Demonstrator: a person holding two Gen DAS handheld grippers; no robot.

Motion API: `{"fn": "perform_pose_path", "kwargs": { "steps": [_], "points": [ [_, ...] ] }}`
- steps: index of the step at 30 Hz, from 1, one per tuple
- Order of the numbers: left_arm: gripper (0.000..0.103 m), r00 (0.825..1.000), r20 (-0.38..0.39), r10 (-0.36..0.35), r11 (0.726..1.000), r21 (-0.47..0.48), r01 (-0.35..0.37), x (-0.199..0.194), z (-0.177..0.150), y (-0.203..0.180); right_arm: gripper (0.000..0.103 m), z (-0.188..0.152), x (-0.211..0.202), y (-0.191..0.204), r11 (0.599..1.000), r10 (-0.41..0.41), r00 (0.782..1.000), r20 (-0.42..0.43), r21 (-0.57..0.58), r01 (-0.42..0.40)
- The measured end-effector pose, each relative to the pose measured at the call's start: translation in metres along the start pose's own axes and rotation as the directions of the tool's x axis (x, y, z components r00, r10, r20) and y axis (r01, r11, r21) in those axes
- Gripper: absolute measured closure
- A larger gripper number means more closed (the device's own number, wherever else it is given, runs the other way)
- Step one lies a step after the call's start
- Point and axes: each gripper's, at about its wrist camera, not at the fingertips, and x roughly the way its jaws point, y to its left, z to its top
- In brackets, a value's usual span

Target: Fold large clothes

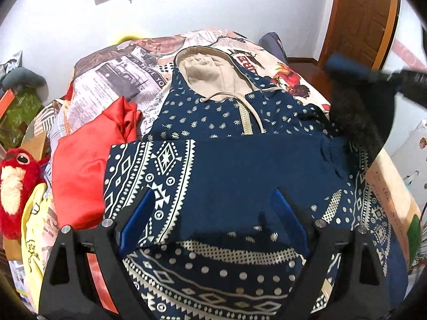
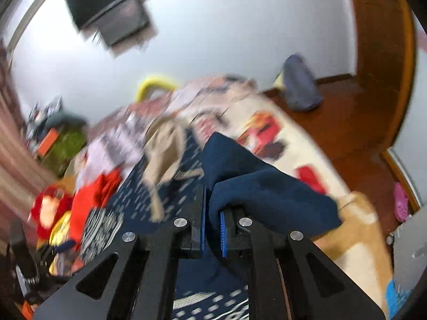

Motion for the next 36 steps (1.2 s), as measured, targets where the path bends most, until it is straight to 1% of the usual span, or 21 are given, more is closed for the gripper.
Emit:
{"fn": "perform_pose_path", "kwargs": {
  "steps": [3, 4, 5, 6, 7, 8, 9, 10, 11, 12, 14, 17, 19, 21, 22, 23, 24, 29, 32, 34, 36],
  "points": [
    [0.013, 1.0, 0.0, 0.0, 1.0, -0.006, 0.0, -0.007, -0.005, 0.004, 0.095, -0.022, 0.03, 0.022, 0.999, 0.02, 0.993, -0.118, -0.034, -0.024],
    [0.013, 1.0, 0.0, 0.0, 1.0, -0.005, 0.0, -0.009, -0.007, 0.005, 0.095, -0.032, 0.042, 0.028, 0.999, 0.021, 0.984, -0.177, -0.044, -0.029],
    [0.013, 1.0, -0.001, -0.001, 1.0, -0.003, 0.001, -0.011, -0.009, 0.006, 0.095, -0.038, 0.048, 0.029, 0.998, 0.021, 0.976, -0.217, -0.05, -0.033],
    [0.013, 1.0, -0.001, -0.002, 1.0, -0.002, 0.002, -0.013, -0.011, 0.006, 0.095, -0.045, 0.056, 0.031, 0.998, 0.024, 0.963, -0.268, -0.052, -0.039],
    [0.013, 1.0, -0.002, -0.003, 1.0, 0.002, 0.003, -0.015, -0.013, 0.007, 0.091, -0.051, 0.058, 0.034, 0.998, 0.032, 0.954, -0.299, -0.047, -0.048],
    [0.013, 1.0, -0.002, -0.004, 1.0, 0.004, 0.004, -0.016, -0.014, 0.007, 0.083, -0.057, 0.061, 0.038, 0.998, 0.041, 0.942, -0.332, -0.035, -0.056],
    [0.013, 1.0, -0.002, -0.004, 1.0, 0.007, 0.004, -0.017, -0.015, 0.007, 0.078, -0.061, 0.062, 0.036, 0.998, 0.051, 0.933, -0.356, -0.024, -0.064],
    [0.013, 1.0, -0.001, -0.003, 1.0, 0.01, 0.003, -0.018, -0.016, 0.007, 0.066, -0.063, 0.062, 0.037, 0.997, 0.059, 0.928, -0.369, -0.015, -0.07],
    [0.013, 1.0, -0.001, -0.003, 1.0, 0.011, 0.003, -0.019, -0.017, 0.006, 0.057, -0.064, 0.059, 0.034, 0.997, 0.071, 0.924, -0.376, -0.003, -0.077],
    [0.013, 1.0, -0.001, -0.004, 1.0, 0.012, 0.004, -0.018, -0.018, 0.006, 0.055, -0.064, 0.052, 0.031, 0.997, 0.079, 0.925, -0.372, 0.009, -0.081],
    [0.013, 1.0, 0.001, -0.009, 1.0, 0.011, 0.009, -0.018, -0.018, 0.005, 0.052, -0.061, 0.036, 0.024, 0.997, 0.081, 0.937, -0.34, 0.029, -0.076],
    [0.013, 1.0, 0.009, -0.019, 1.0, 0.006, 0.019, -0.017, -0.015, 0.003, 0.046, -0.049, 0.02, 0.016, 0.998, 0.052, 0.961, -0.272, 0.034, -0.045],
    [0.013, 1.0, 0.014, -0.026, 1.0, 0.001, 0.026, -0.017, -0.013, 0.002, 0.045, -0.04, 0.007, 0.004, 0.998, 0.03, 0.976, -0.218, 0.054, -0.019],
    [0.013, 0.999, 0.019, -0.036, 0.999, -0.006, 0.036, -0.016, -0.01, 0.0, 0.044, -0.032, 0.0, -0.012, 0.997, -0.007, 0.984, -0.178, 0.077, 0.021],
    [0.013, 0.999, 0.021, -0.04, 0.999, -0.01, 0.04, -0.016, -0.009, 0.0, 0.042, -0.029, -0.002, -0.022, 0.995, -0.024, 0.986, -0.166, 0.095, 0.041],
    [0.013, 0.999, 0.022, -0.045, 0.999, -0.013, 0.045, -0.015, -0.008, -0.001, 0.039, -0.028, -0.002, -0.033, 0.991, -0.044, 0.986, -0.162, 0.121, 0.064],
    [0.013, 0.998, 0.021, -0.052, 0.998, -0.017, 0.052, -0.013, -0.007, -0.002, 0.038, -0.029, 0.001, -0.043, 0.984, -0.061, 0.985, -0.164, 0.153, 0.086],
    [0.013, 0.998, 0.005, -0.061, 0.998, -0.014, 0.061, -0.002, -0.006, -0.007, 0.037, -0.041, 0.029, -0.096, 0.941, -0.096, 0.971, -0.221, 0.297, 0.161],
    [0.013, 0.998, -0.009, -0.058, 0.998, -0.014, 0.058, 0.006, -0.007, -0.008, 0.037, -0.053, 0.05, -0.12, 0.907, -0.068, 0.964, -0.256, 0.386, 0.166],
    [0.013, 0.998, -0.023, -0.055, 0.998, -0.017, 0.055, 0.012, -0.008, -0.007, 0.038, -0.058, 0.063, -0.129, 0.896, -0.053, 0.962, -0.268, 0.413, 0.164],
    [0.013, 0.998, -0.035, -0.053, 0.998, -0.025, 0.052, 0.018, -0.009, -0.005, 0.046, -0.059, 0.072, -0.132, 0.896, -0.058, 0.964, -0.26, 0.412, 0.165]
  ]
}}
